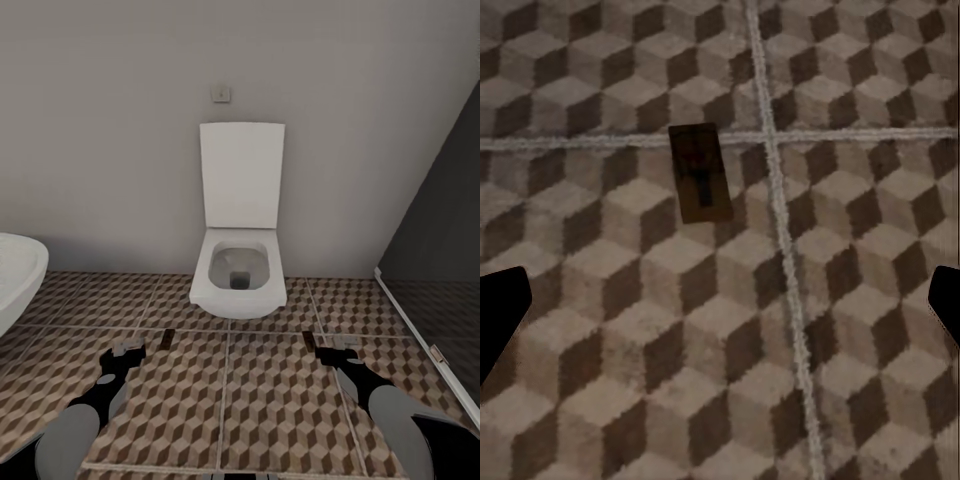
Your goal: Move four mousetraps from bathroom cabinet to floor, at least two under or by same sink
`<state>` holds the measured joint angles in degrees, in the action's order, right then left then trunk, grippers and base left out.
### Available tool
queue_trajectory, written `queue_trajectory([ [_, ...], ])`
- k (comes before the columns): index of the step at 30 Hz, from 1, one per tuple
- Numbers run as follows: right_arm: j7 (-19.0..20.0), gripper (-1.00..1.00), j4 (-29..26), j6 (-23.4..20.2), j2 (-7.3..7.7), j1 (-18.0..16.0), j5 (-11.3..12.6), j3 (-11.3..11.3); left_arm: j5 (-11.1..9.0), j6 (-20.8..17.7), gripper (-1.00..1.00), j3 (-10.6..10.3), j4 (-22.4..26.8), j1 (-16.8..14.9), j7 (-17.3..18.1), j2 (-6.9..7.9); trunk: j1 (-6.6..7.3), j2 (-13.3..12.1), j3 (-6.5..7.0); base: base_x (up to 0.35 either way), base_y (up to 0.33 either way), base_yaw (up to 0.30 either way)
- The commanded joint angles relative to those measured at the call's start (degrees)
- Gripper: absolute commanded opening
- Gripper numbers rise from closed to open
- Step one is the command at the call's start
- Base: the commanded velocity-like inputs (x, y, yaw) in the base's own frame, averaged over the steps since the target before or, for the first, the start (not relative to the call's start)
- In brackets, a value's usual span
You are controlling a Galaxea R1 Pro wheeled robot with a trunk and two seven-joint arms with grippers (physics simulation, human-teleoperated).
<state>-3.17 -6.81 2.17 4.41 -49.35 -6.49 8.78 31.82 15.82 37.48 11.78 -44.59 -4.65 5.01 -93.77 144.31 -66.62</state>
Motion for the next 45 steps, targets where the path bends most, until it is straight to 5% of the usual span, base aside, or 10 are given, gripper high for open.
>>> queue_trajectory([
  [1, -0.1, 1.00, 0.1, 0.2, -0.02, 0.0, -0.7, 0.5, 0.6, 0.3, 1.00, 0.3, -0.1, -0.1, -0.2, 0.00, 0.03, 0.0, 0.18, 0.000, 0.000, 0.000],
  [24, -0.7, 1.00, 0.1, -0.7, -0.02, 0.0, -0.1, 1.2, 0.6, 0.3, 1.00, 0.4, -0.2, -0.1, 0.0, 0.00, 0.63, -0.3, 5.28, 0.000, 0.000, 0.000],
  [45, -7.0, 1.00, 0.0, -0.9, -0.50, 0.0, 0.8, 1.7, 0.8, 0.2, 1.00, 0.3, -0.2, -0.1, -0.2, -0.21, 1.17, -0.6, 9.93, 0.000, 0.000, 0.000],
])
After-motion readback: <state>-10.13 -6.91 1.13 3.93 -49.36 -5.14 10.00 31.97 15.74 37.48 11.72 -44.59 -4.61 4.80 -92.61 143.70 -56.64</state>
